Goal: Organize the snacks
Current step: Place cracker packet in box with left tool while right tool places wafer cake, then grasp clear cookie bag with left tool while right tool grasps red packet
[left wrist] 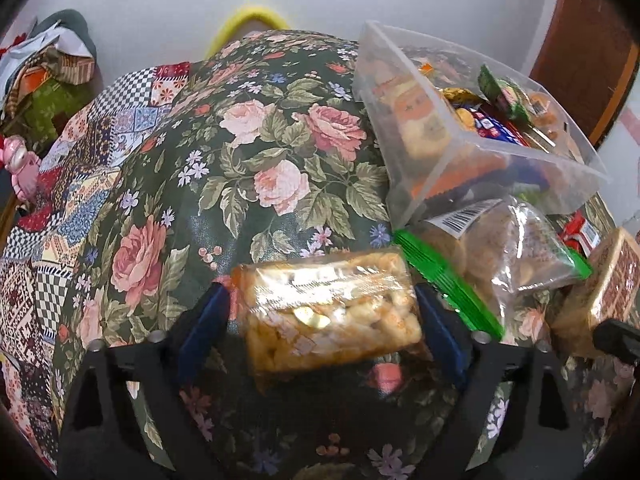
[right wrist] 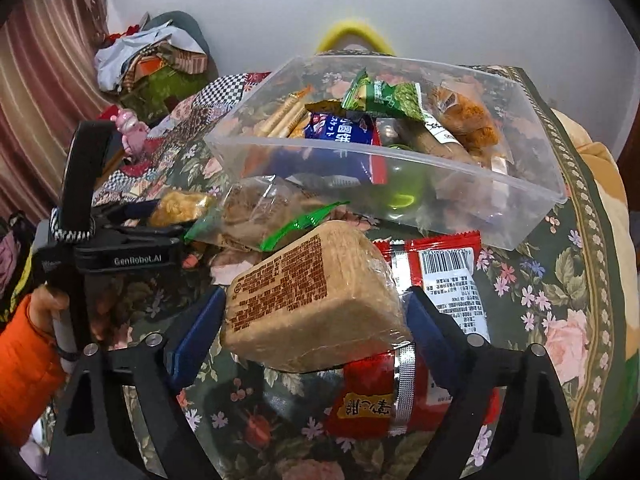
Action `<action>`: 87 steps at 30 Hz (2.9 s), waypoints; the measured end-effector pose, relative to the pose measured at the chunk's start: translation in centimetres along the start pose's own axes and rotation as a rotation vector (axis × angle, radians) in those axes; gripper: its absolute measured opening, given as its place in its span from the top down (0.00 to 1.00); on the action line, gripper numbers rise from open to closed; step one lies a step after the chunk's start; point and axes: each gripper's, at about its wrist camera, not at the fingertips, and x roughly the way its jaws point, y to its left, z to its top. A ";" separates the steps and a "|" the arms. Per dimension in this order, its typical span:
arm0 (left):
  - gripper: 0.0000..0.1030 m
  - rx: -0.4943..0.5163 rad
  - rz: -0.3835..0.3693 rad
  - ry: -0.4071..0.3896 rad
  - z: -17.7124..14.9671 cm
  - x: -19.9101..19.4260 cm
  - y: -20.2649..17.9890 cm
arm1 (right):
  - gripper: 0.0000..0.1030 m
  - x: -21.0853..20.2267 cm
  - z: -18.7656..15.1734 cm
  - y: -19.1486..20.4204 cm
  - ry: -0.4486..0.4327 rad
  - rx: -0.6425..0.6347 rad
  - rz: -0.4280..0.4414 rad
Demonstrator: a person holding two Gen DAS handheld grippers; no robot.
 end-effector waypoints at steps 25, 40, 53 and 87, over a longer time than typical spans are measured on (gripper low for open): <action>0.29 0.019 -0.022 -0.180 2.5 -9.9 -2.9 | 0.16 -5.9 3.4 -2.8 -0.191 0.034 -0.074; 0.28 0.067 -0.091 -0.208 7.8 -8.0 -8.7 | 0.16 -4.9 7.1 -6.6 -0.252 0.088 -0.108; 0.28 0.095 -0.104 -0.175 10.9 -3.4 -11.2 | 0.16 -0.6 8.3 -9.0 -0.183 0.084 -0.132; 0.11 0.061 -0.074 -0.121 5.9 -7.3 -9.4 | 0.11 -4.1 3.8 -7.7 -0.115 0.080 -0.111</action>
